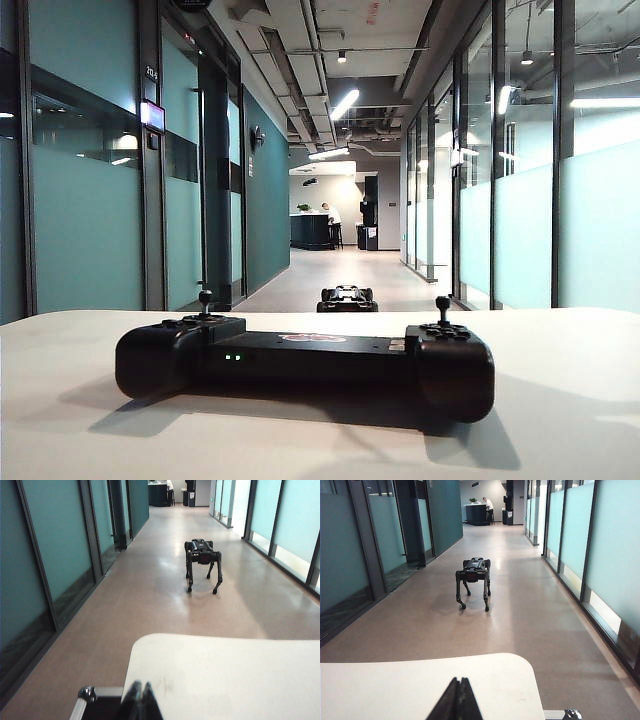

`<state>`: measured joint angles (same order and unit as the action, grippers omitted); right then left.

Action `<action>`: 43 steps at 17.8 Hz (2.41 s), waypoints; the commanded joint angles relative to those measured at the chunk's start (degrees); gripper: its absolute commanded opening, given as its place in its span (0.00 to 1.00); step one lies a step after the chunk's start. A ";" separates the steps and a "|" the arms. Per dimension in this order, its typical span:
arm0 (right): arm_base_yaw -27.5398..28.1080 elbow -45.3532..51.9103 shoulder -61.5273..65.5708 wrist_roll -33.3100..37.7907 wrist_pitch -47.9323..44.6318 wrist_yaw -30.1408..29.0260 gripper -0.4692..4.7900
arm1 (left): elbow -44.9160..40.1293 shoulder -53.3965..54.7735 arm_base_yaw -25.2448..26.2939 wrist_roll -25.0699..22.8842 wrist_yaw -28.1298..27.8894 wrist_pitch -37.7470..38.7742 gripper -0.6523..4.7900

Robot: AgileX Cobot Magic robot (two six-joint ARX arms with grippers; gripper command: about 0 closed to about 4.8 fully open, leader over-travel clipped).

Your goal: Push the left joystick on the remote control sitting on the white table forward to make the robot dog walk in a straight line until it approaches the door.

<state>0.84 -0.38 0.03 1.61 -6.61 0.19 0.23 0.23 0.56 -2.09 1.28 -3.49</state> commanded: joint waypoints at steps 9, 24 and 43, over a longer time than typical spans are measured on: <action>-0.31 -25.75 12.22 6.86 15.72 3.08 0.08 | 13.49 10.67 -0.09 9.97 2.10 0.90 0.11; -26.49 -49.81 44.98 21.40 44.30 6.80 0.08 | 36.74 50.56 -16.92 10.03 15.72 7.52 0.11; -43.10 -56.68 78.60 36.74 56.54 -6.29 0.71 | 45.03 61.05 -17.94 10.01 24.74 14.53 0.11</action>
<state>-42.22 -56.45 78.32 37.89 50.06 -7.03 44.97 61.39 -17.39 7.77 25.56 11.68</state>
